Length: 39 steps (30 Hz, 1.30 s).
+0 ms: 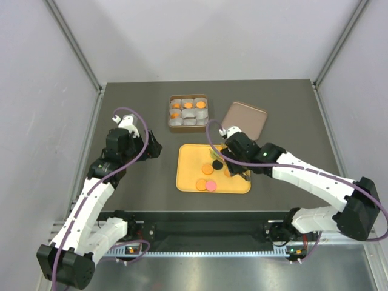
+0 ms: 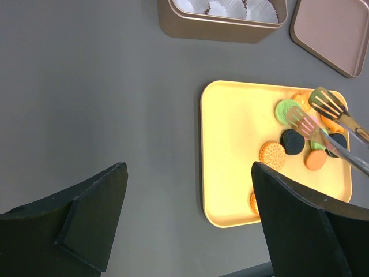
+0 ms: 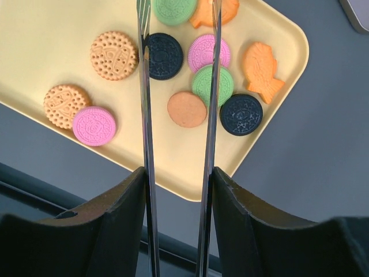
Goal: Pack the cookies
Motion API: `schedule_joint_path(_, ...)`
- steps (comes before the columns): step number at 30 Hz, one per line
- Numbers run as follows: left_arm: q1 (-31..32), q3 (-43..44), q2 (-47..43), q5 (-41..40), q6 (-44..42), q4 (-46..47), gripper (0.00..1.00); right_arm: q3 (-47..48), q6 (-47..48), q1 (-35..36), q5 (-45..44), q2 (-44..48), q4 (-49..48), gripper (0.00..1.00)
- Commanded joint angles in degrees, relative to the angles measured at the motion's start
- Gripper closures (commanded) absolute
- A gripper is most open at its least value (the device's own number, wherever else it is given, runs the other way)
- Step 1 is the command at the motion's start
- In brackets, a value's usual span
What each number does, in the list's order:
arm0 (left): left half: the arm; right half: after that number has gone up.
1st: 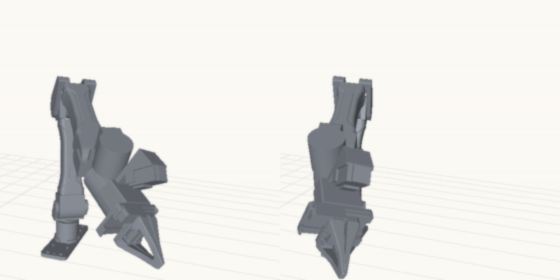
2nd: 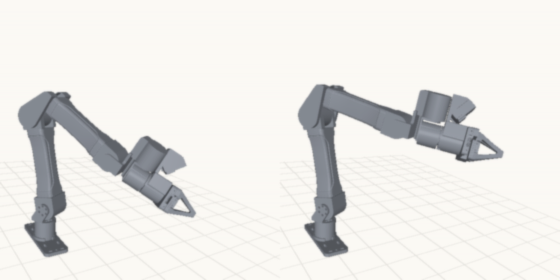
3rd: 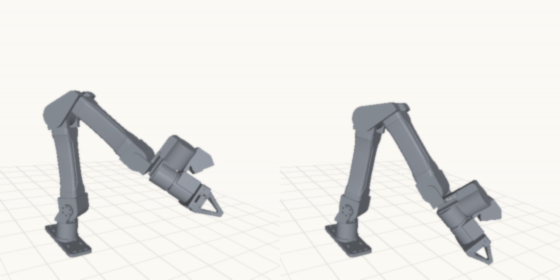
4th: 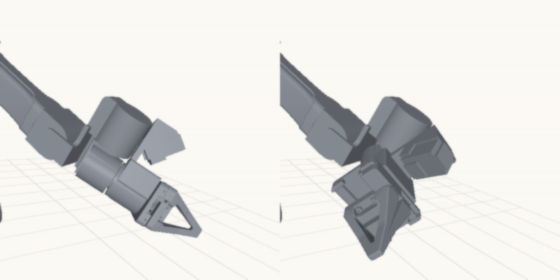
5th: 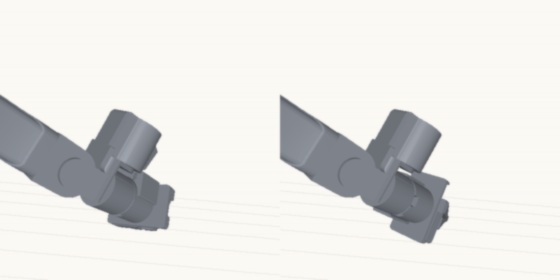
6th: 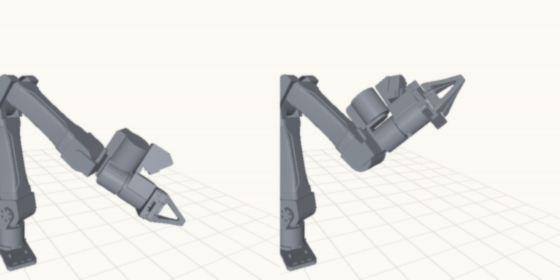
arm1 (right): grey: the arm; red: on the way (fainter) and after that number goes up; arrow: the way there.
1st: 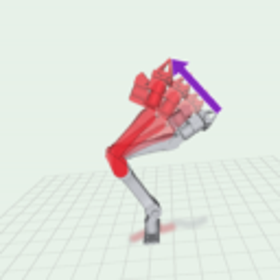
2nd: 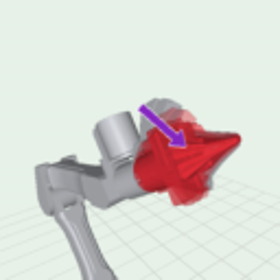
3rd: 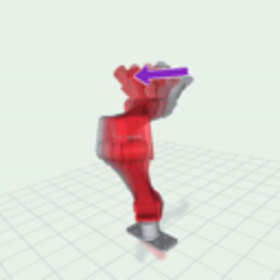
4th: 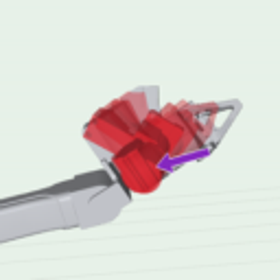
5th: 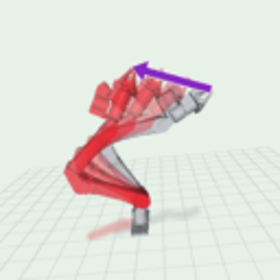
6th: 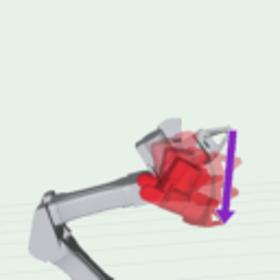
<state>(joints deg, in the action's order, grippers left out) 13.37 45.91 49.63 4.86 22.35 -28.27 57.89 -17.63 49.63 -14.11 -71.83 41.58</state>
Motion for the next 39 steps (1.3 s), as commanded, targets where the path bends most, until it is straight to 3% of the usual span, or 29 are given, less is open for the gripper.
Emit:
schedule_joint_path(1, -0.3, -0.2, -0.6, -0.2, -0.2, 1.8, 0.07, 3.9, 0.5, 2.1, -3.3, -1.0, -0.9, 0.53)
schedule_joint_path(39, -0.4, -0.1, -0.5, -0.4, -0.2, 1.7, 0.07, 9.5, 1.9, 7.0, -9.1, -10.0, 3.6, 0.55)
